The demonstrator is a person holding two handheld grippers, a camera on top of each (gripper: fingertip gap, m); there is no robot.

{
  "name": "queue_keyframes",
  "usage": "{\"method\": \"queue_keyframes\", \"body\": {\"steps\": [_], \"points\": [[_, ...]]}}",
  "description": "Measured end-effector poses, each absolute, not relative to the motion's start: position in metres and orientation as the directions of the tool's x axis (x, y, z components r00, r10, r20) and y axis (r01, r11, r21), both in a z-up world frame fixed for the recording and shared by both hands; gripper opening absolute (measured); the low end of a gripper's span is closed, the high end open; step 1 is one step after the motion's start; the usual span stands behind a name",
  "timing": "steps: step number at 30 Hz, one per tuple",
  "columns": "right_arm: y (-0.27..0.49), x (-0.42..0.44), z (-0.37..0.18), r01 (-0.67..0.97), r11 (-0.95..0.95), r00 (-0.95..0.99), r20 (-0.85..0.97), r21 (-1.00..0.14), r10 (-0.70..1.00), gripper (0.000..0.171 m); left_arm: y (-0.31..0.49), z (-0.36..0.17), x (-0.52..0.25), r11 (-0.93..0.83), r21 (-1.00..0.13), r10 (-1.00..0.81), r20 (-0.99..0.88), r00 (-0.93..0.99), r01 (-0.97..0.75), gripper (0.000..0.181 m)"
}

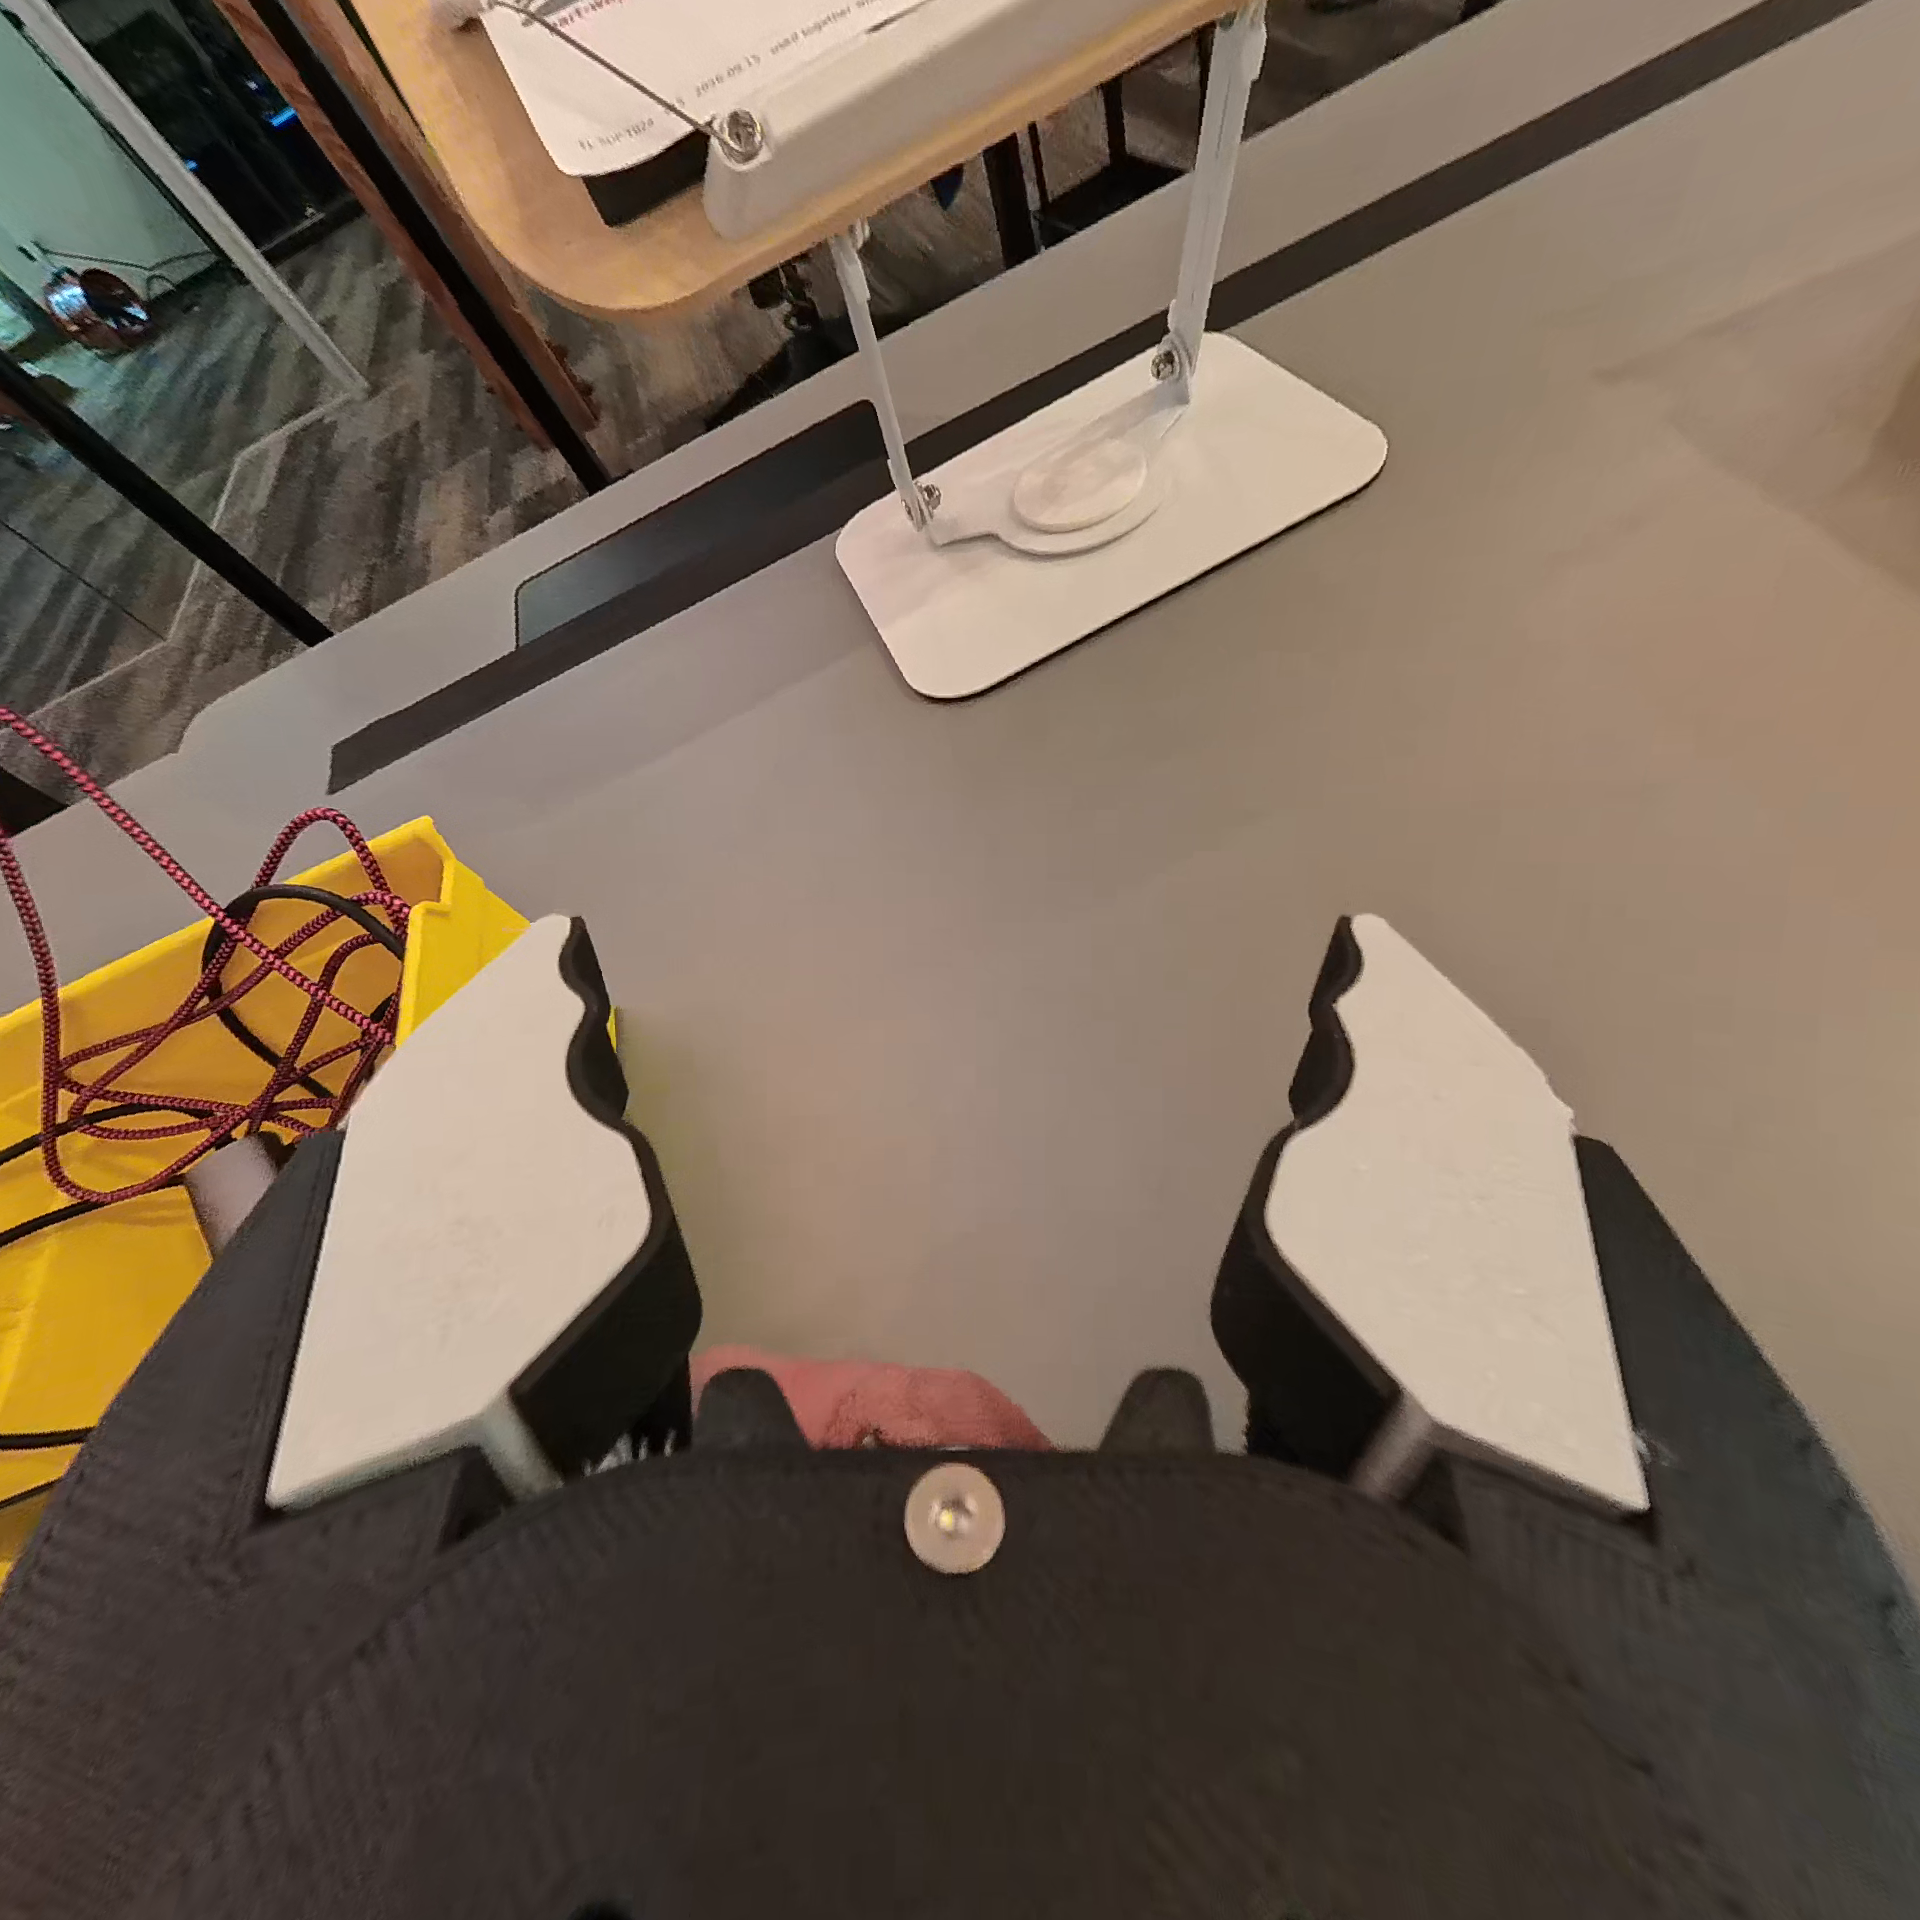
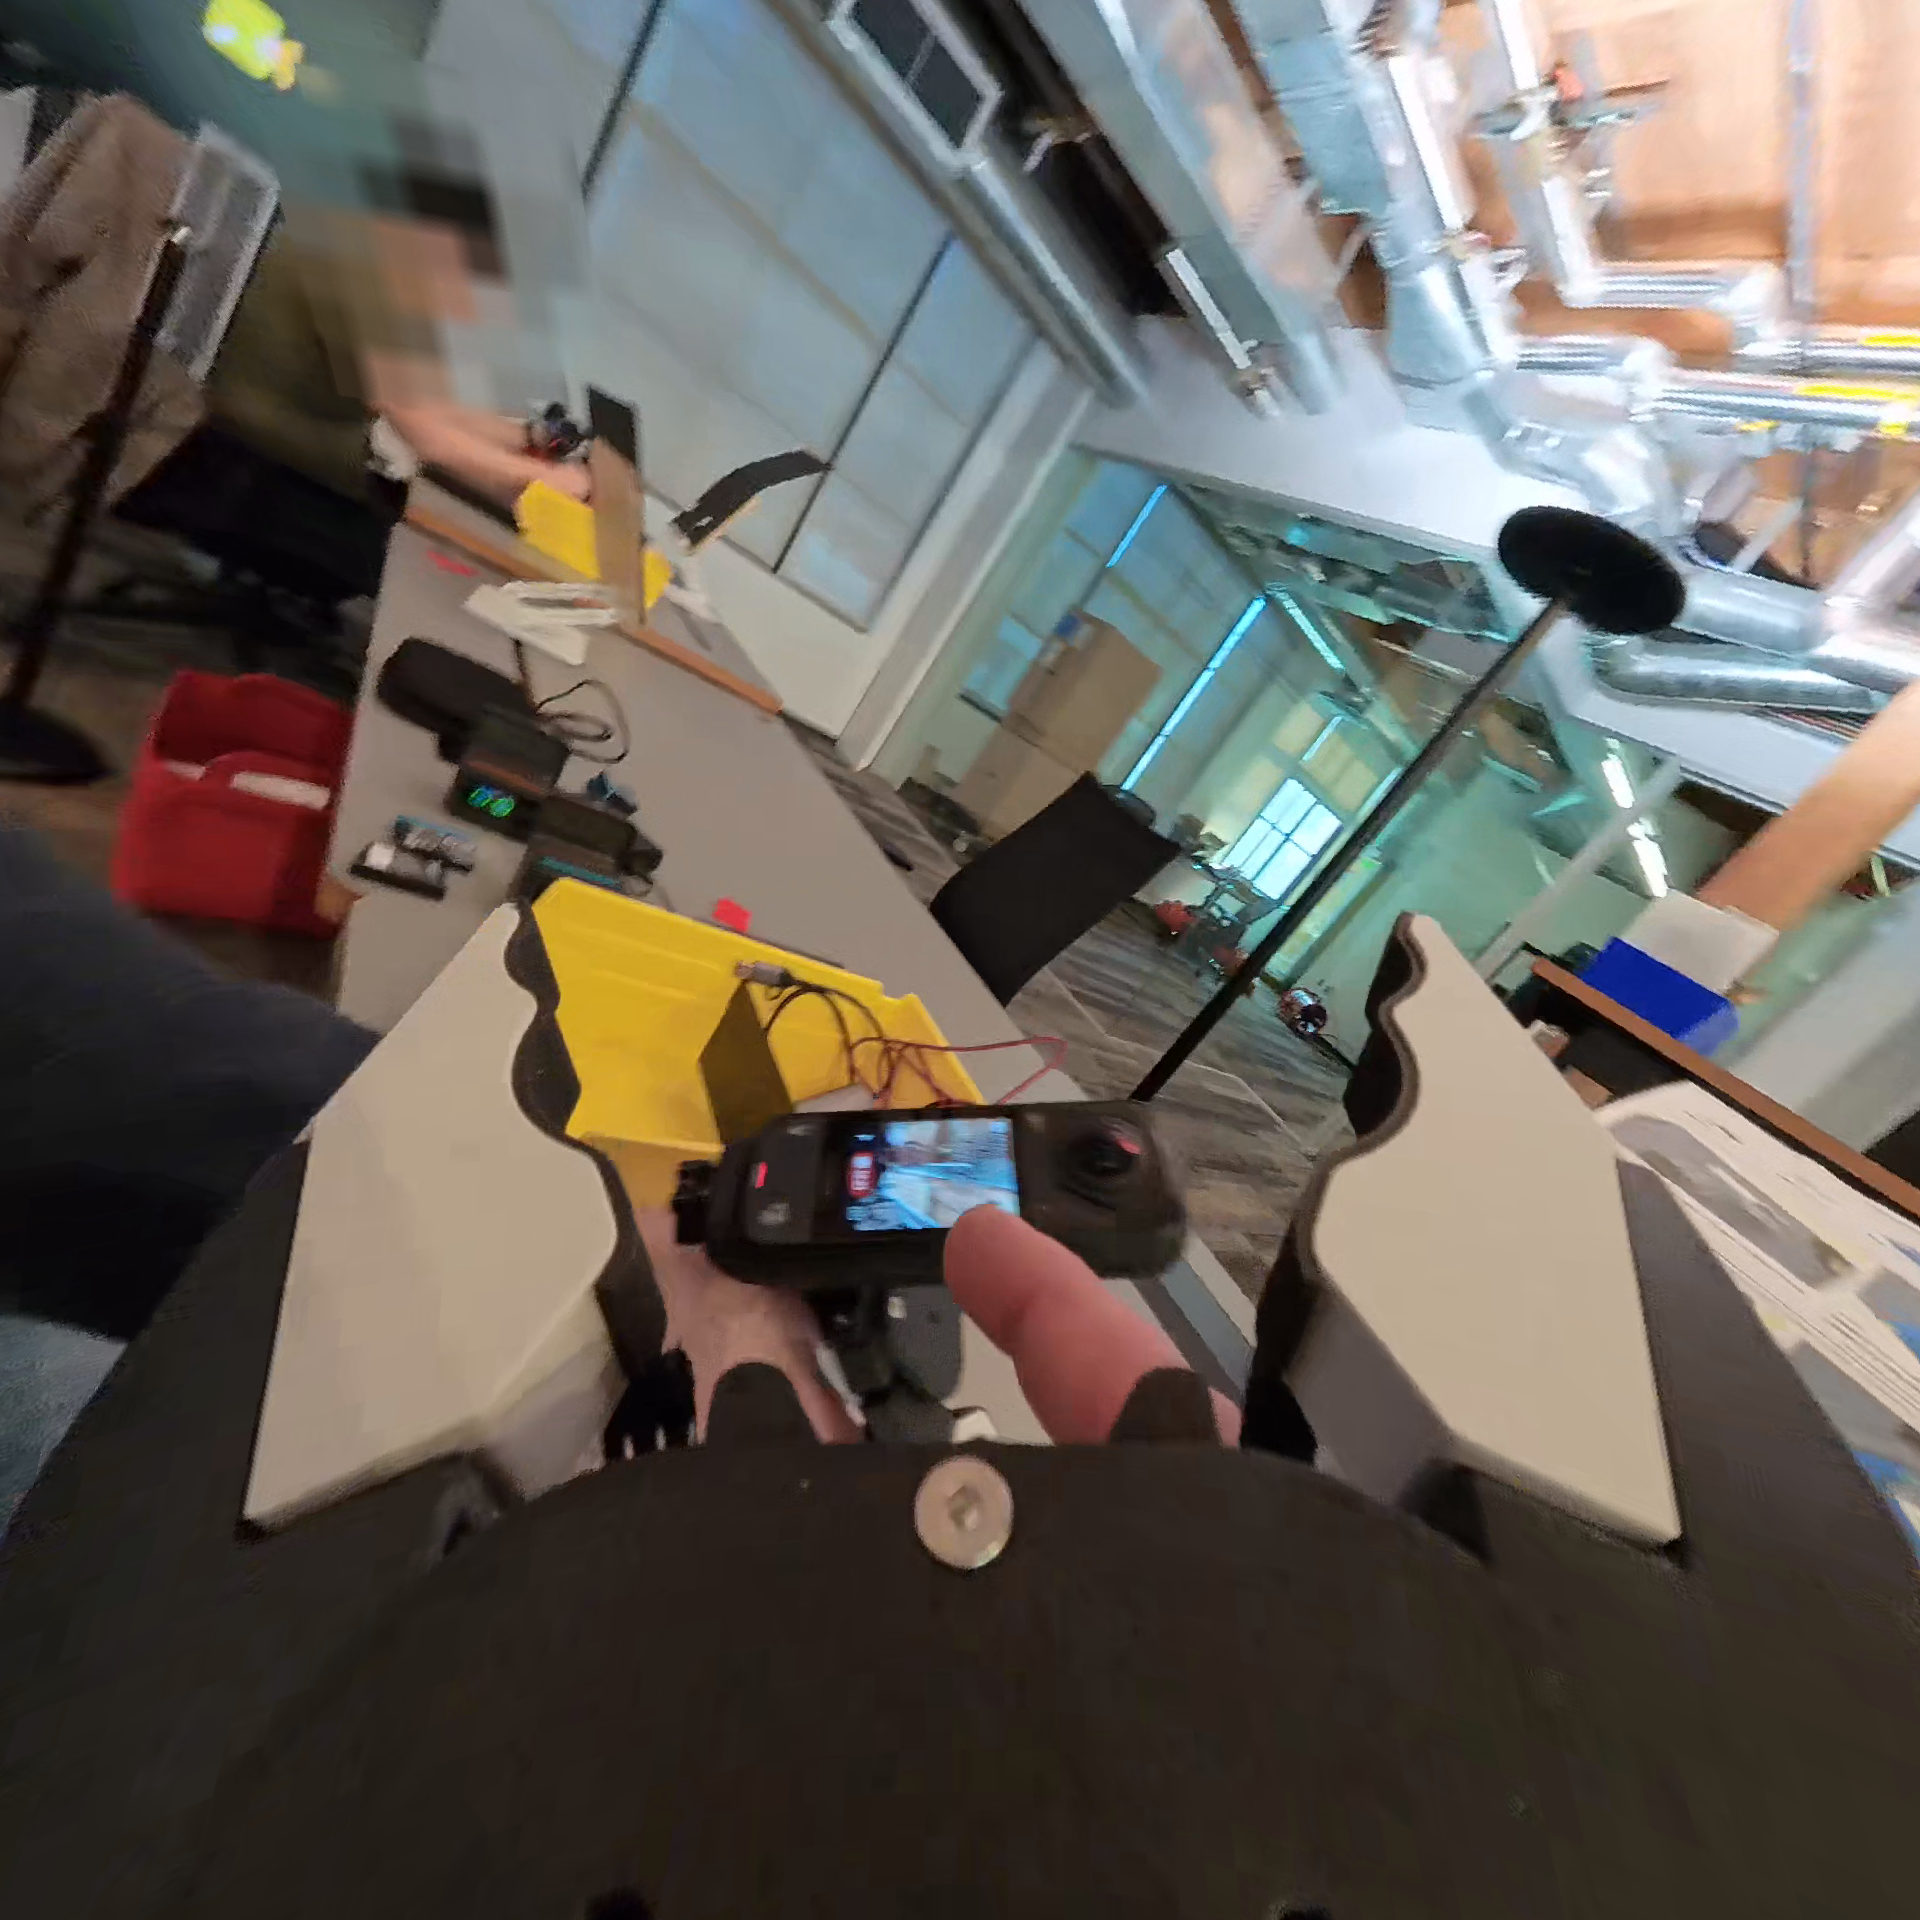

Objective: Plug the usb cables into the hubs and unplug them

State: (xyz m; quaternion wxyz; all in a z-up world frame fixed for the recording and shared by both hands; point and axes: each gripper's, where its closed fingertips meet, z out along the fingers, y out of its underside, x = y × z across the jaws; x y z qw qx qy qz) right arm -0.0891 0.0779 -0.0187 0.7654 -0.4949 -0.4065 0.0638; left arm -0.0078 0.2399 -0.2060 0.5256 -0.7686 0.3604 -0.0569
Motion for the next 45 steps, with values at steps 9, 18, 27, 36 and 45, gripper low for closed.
{"method": "queue_keyframes", "body": {"steps": [9,18,27,36,45], "points": [[0.078,-0.132,-0.072,0.457,0.469,0.524,0.655,-0.756,0.544,0.158,0.236,-0.209,-0.005,-0.176,-0.835,-0.619,-0.319,0.718,-0.522,0.127],[0.081,-0.133,-0.078,0.522,0.438,0.500,0.679,-0.732,0.538,0.158,0.237,-0.214,-0.004,-0.184,-0.830,-0.622,-0.317,0.716,-0.527,0.126],[0.095,-0.082,-0.038,0.442,0.420,0.638,0.607,-0.792,0.473,0.155,0.242,-0.208,-0.008,-0.192,-0.847,-0.622,-0.285,0.729,-0.495,0.127],[0.156,0.049,-0.048,0.330,0.237,0.874,0.391,-0.914,0.288,0.139,0.253,-0.107,-0.038,0.008,-0.980,-0.568,-0.167,0.806,-0.197,0.106],[0.207,0.107,-0.174,0.427,-0.297,0.904,0.391,-0.854,0.173,0.142,0.080,0.037,0.000,0.665,-0.744,-0.650,-0.527,0.548,0.073,0.098]]}}
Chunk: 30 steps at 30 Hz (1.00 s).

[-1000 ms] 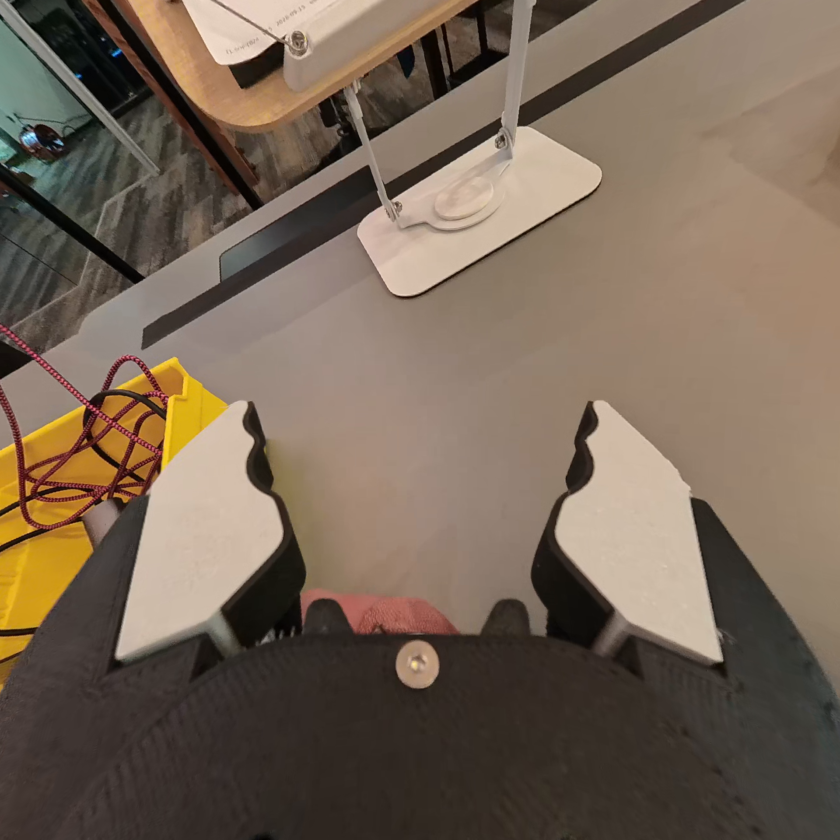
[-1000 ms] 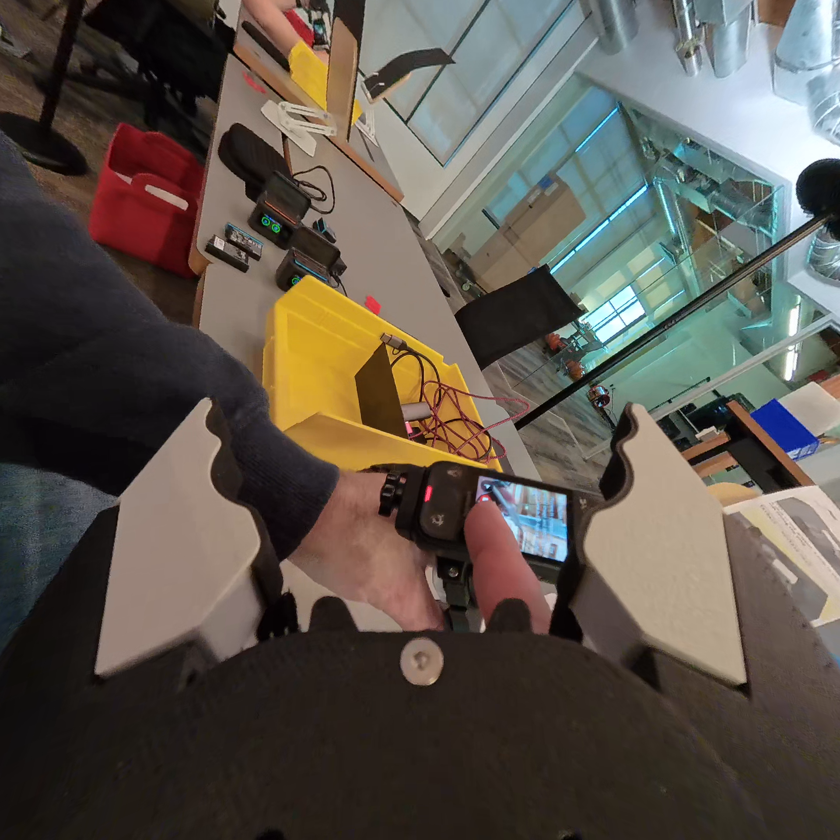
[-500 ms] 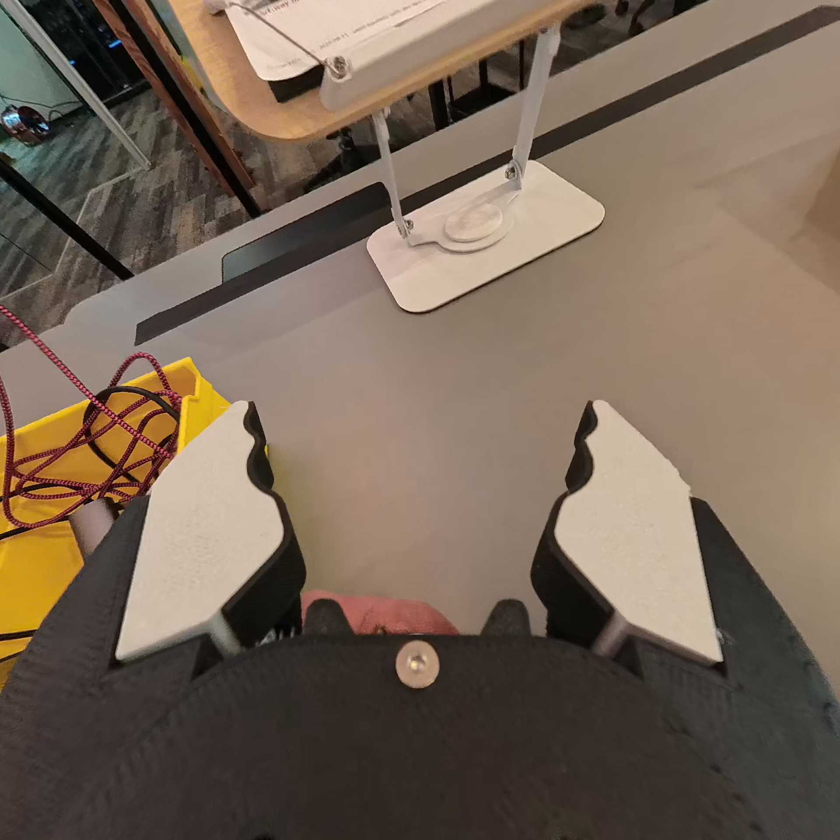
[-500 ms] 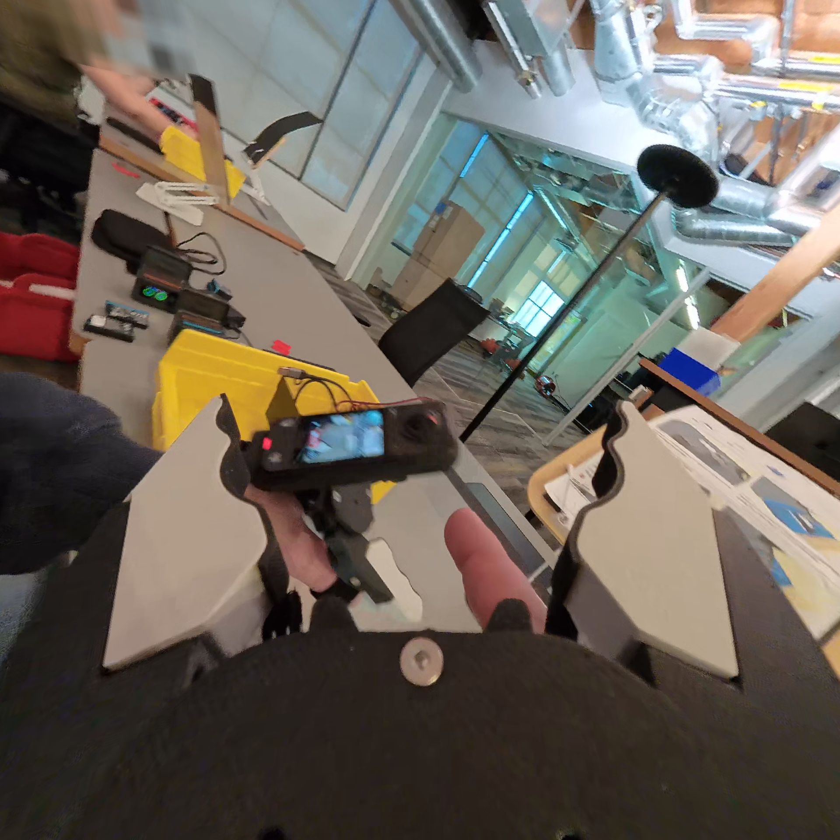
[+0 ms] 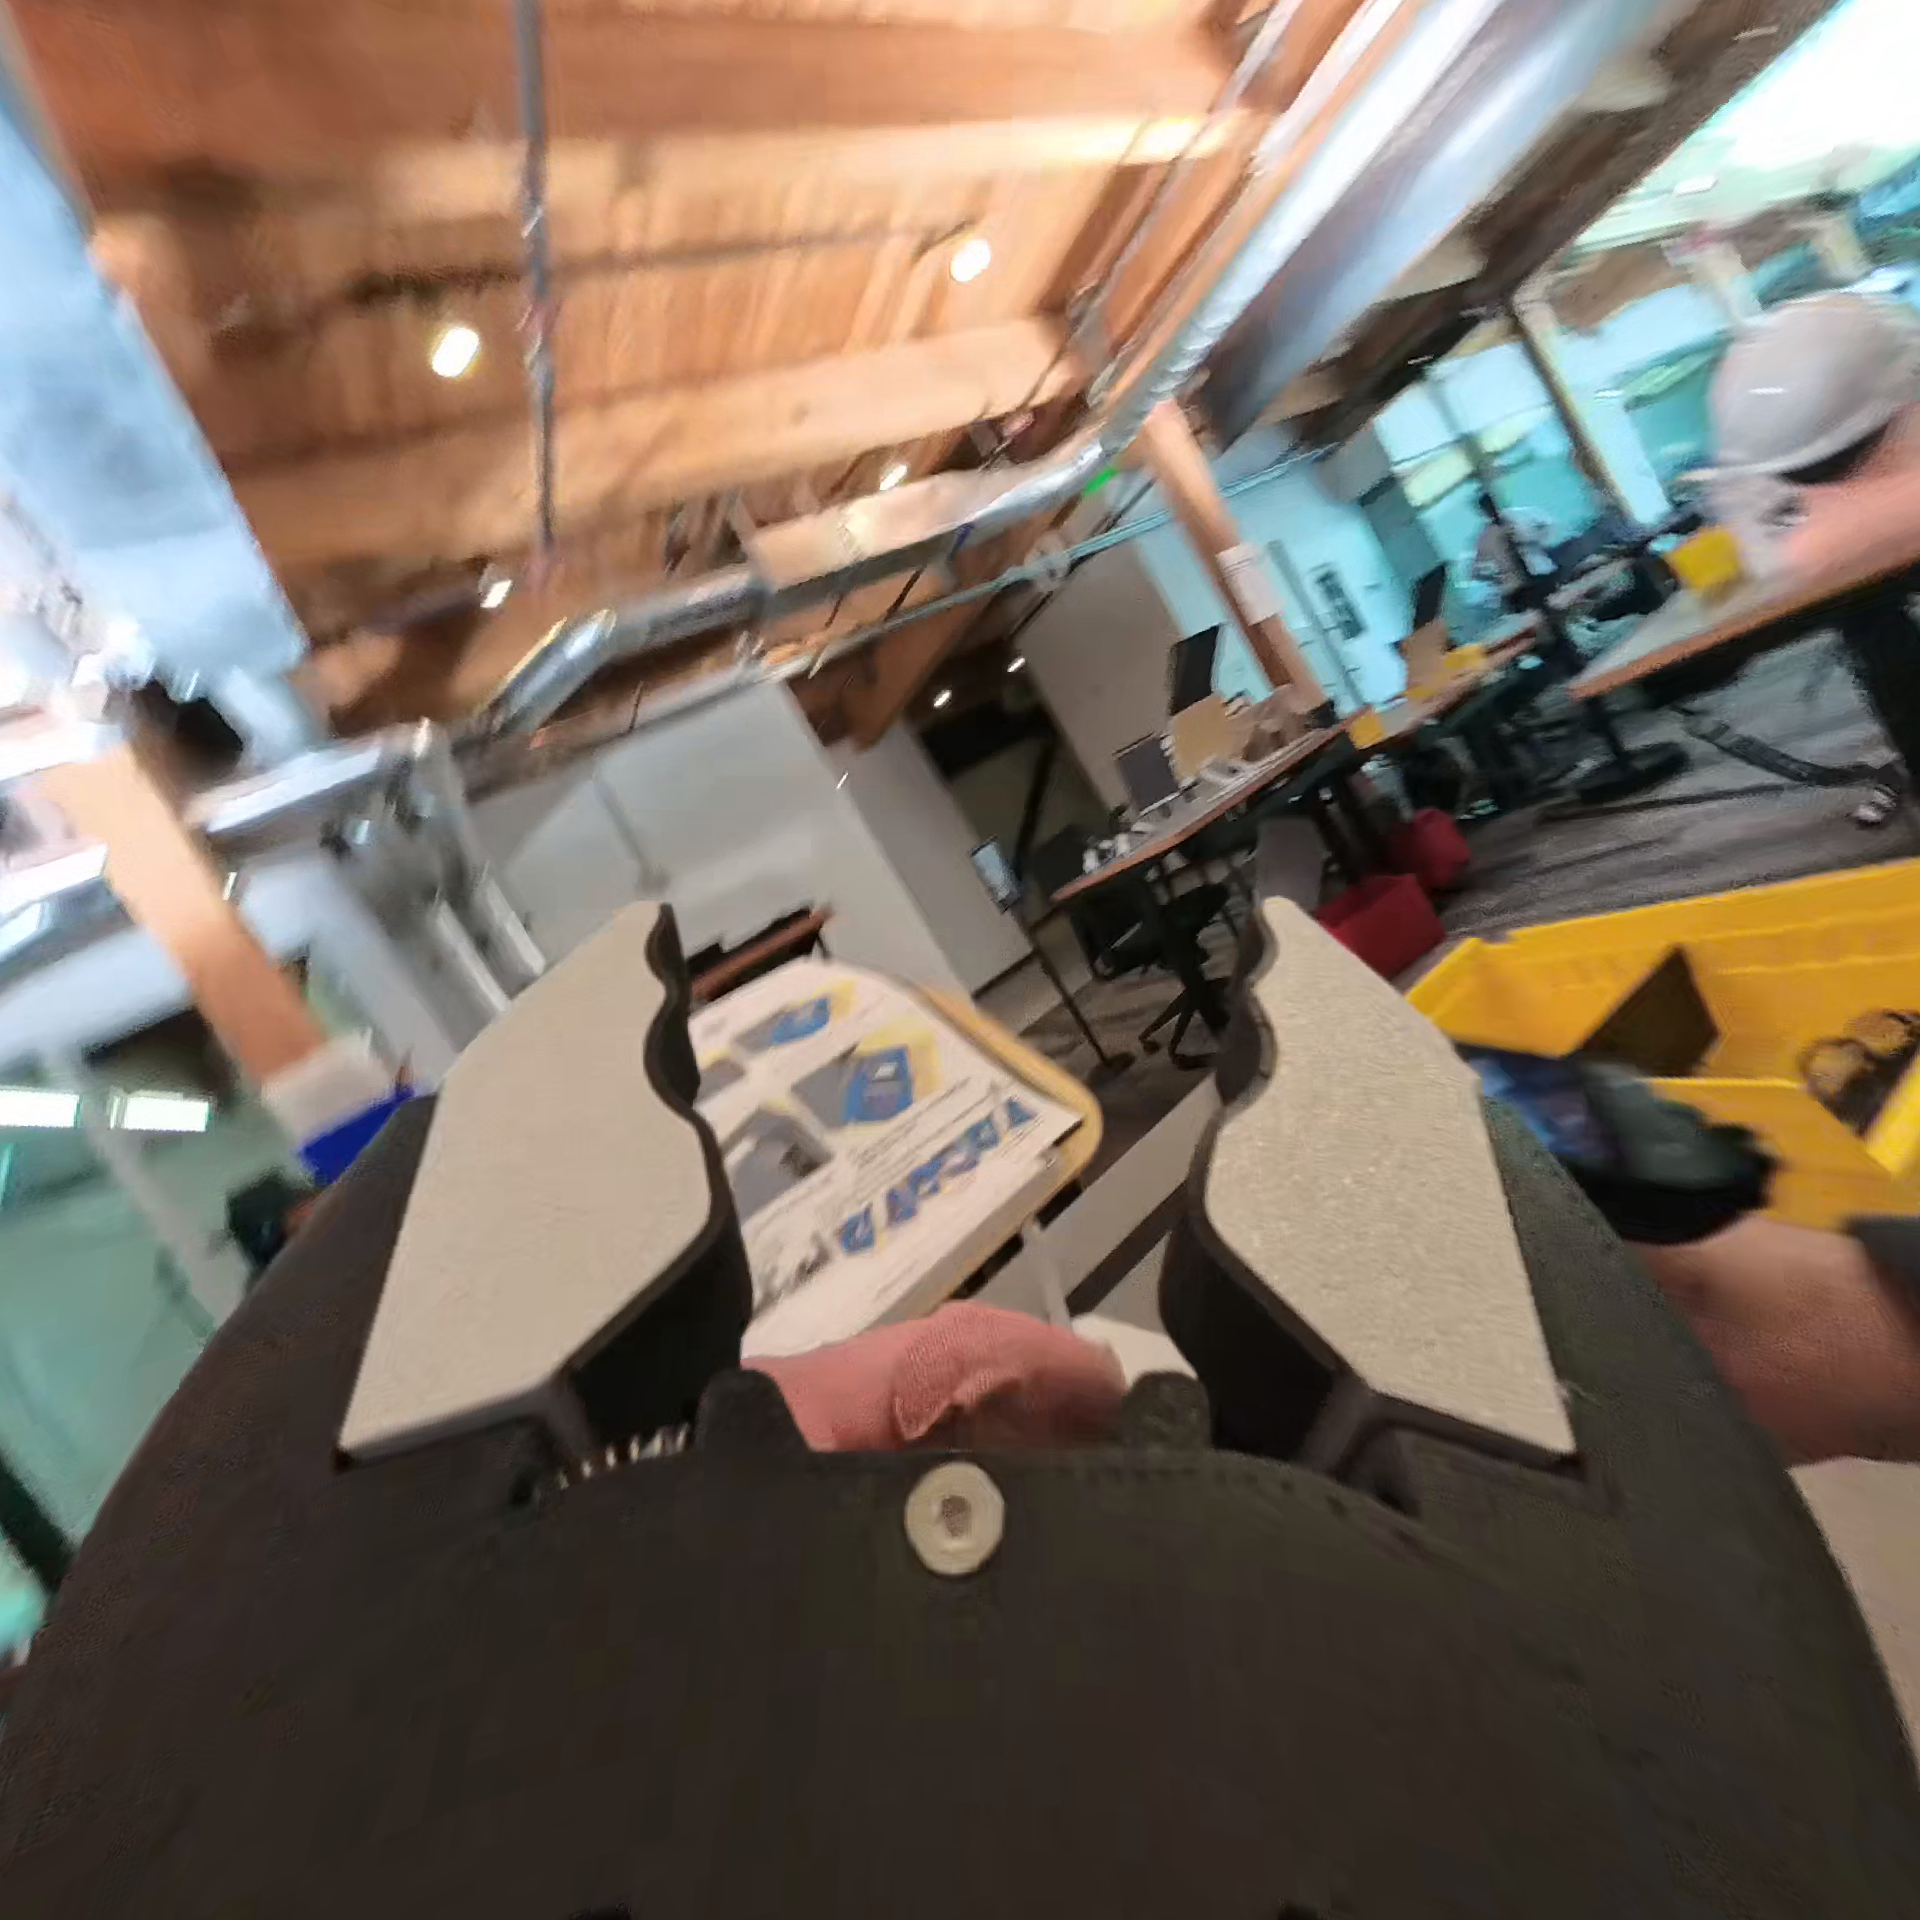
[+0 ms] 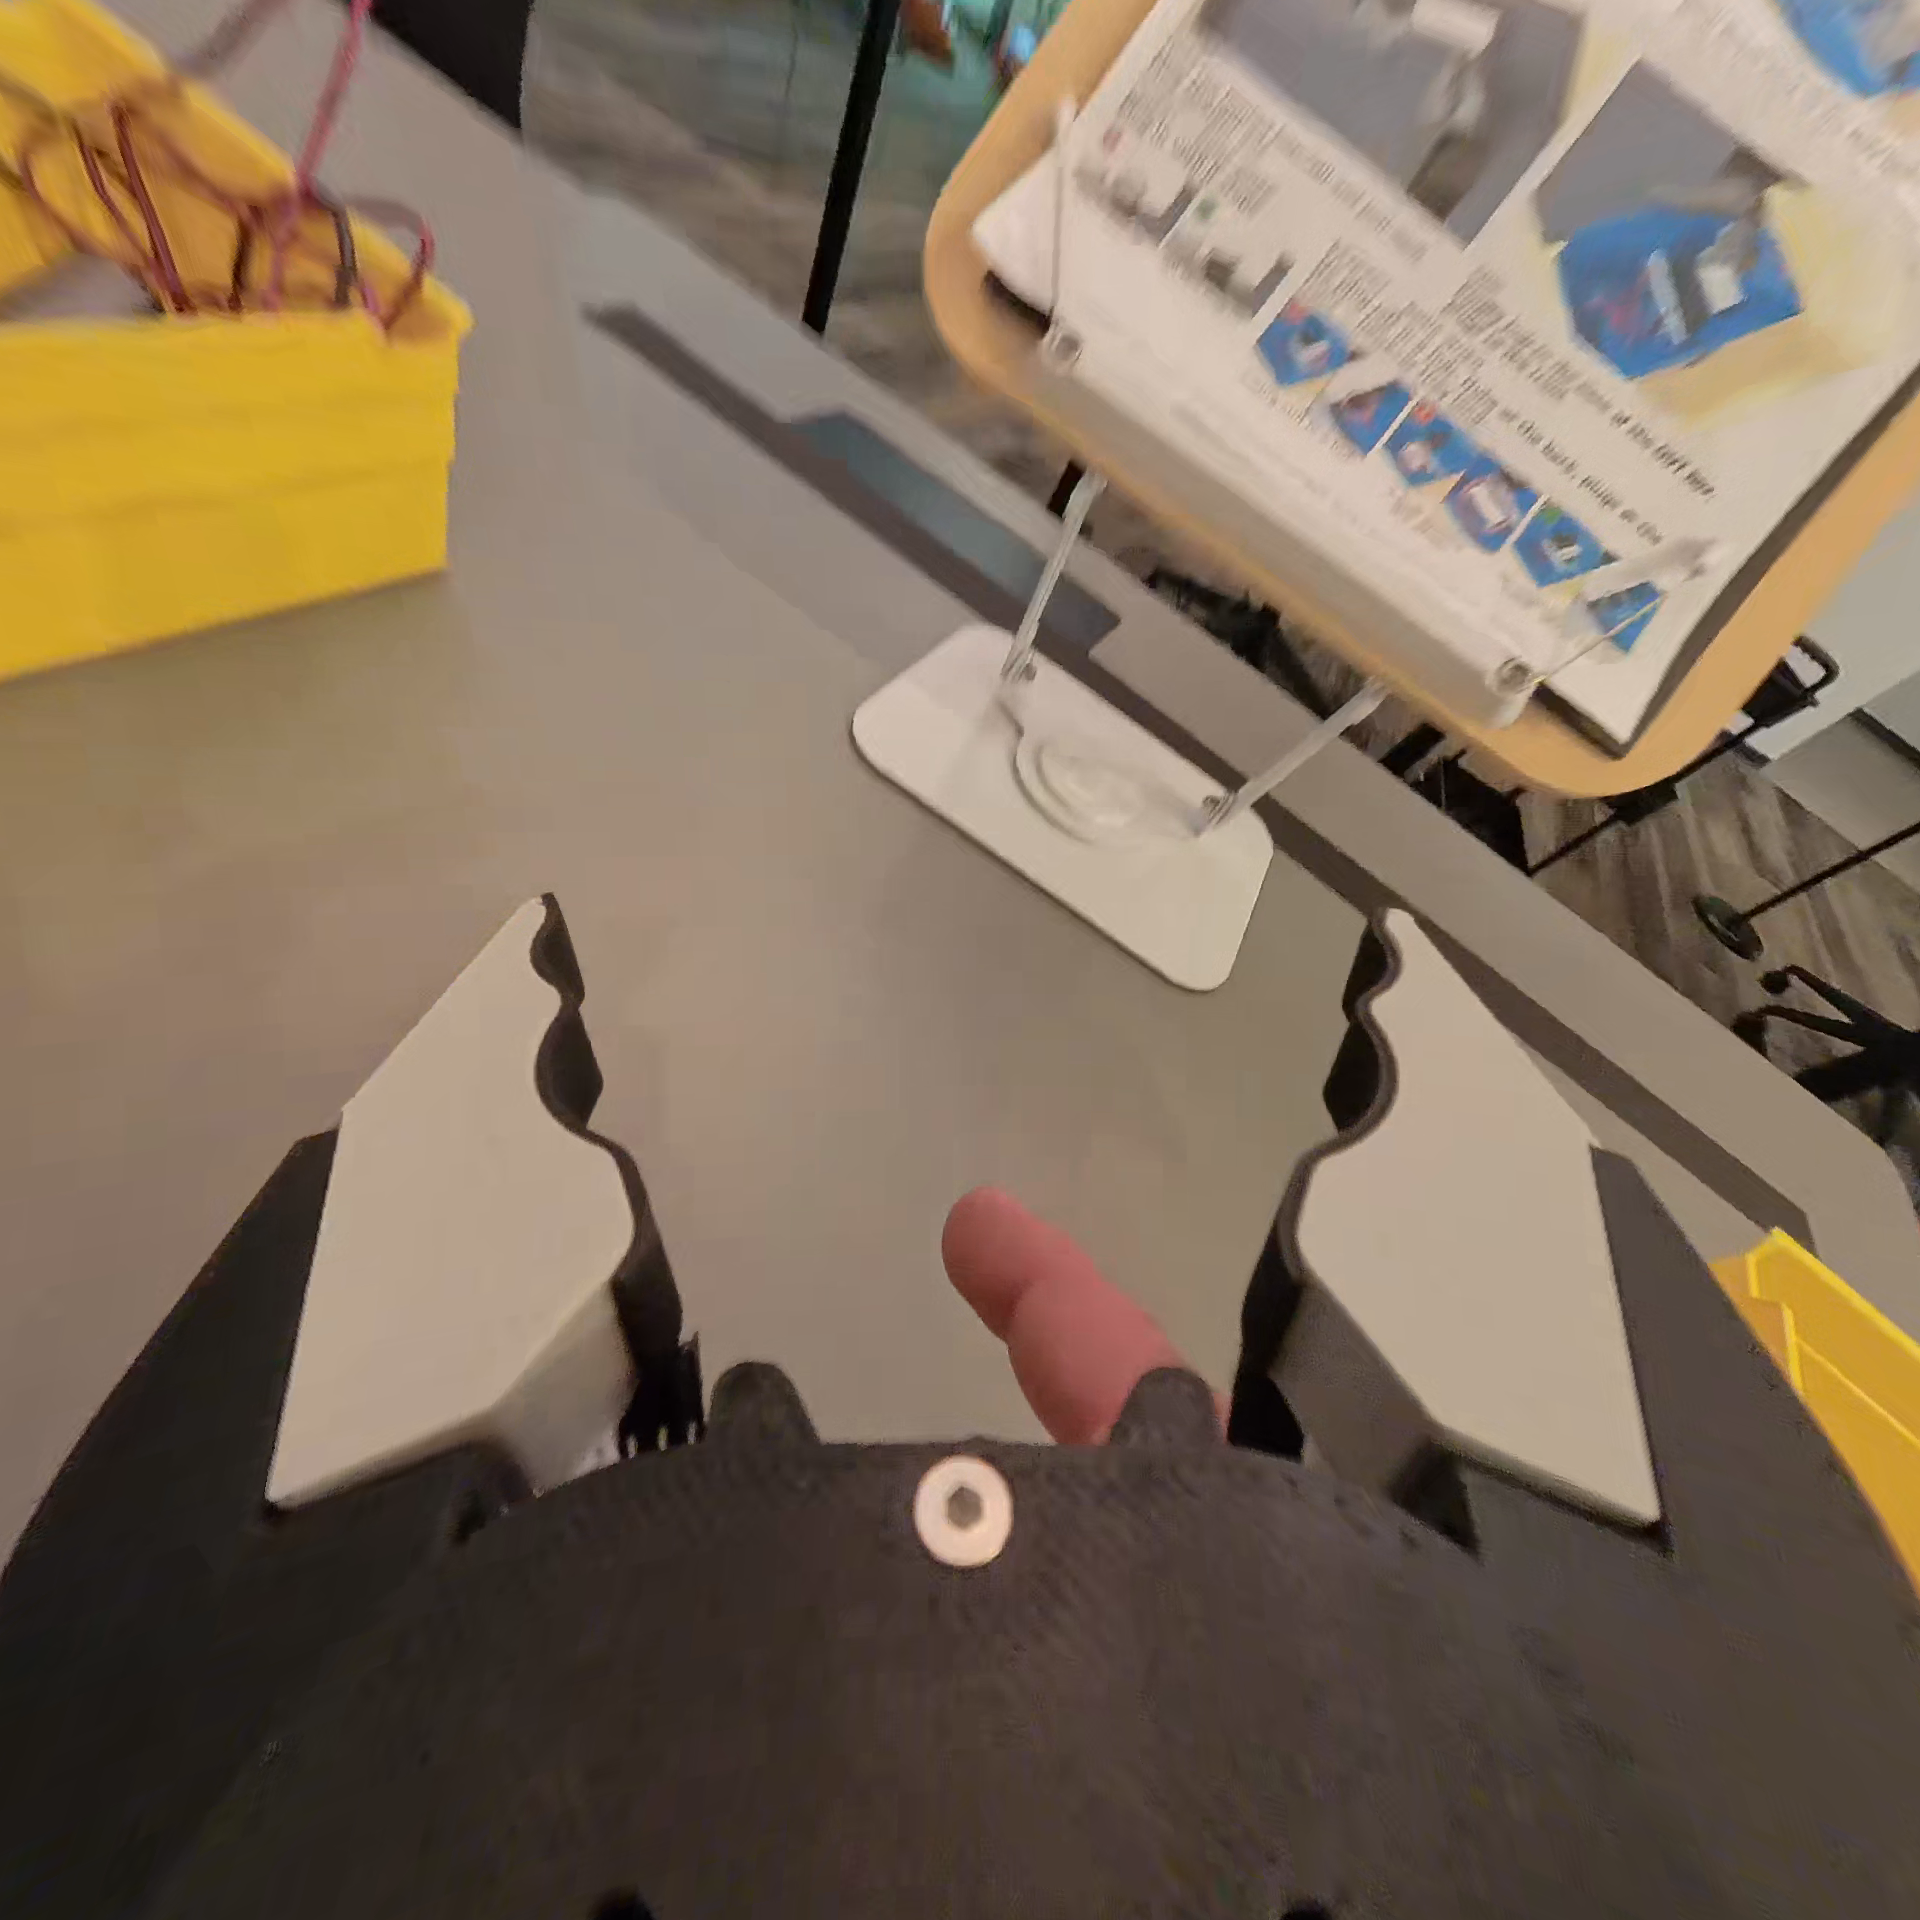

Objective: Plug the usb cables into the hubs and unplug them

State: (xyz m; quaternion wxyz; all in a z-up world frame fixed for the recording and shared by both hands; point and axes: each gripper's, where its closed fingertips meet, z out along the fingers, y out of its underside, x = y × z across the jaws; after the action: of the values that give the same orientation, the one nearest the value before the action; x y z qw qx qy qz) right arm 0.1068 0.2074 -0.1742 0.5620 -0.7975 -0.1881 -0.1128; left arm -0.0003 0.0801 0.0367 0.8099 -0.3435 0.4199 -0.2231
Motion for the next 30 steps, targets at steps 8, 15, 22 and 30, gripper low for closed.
{"method": "queue_keyframes", "body": {"steps": [8,15,22,30], "points": [[0.202,0.078,-0.203,0.650,-0.370,0.756,0.616,-0.664,0.220,0.144,-0.002,-0.039,0.075,0.790,-0.604,-0.542,-0.768,0.341,-0.106,0.128],[0.200,0.073,-0.208,0.682,-0.380,0.723,0.651,-0.624,0.230,0.145,0.004,-0.060,0.084,0.814,-0.538,-0.464,-0.829,0.312,-0.218,0.128],[0.200,0.074,-0.219,0.710,-0.408,0.692,0.677,-0.574,0.251,0.149,0.018,-0.076,0.090,0.814,-0.477,-0.397,-0.873,0.282,-0.331,0.133],[0.199,0.076,-0.216,0.676,-0.408,0.729,0.636,-0.614,0.251,0.149,0.017,-0.036,0.071,0.822,-0.527,-0.433,-0.824,0.366,-0.215,0.128]]}}
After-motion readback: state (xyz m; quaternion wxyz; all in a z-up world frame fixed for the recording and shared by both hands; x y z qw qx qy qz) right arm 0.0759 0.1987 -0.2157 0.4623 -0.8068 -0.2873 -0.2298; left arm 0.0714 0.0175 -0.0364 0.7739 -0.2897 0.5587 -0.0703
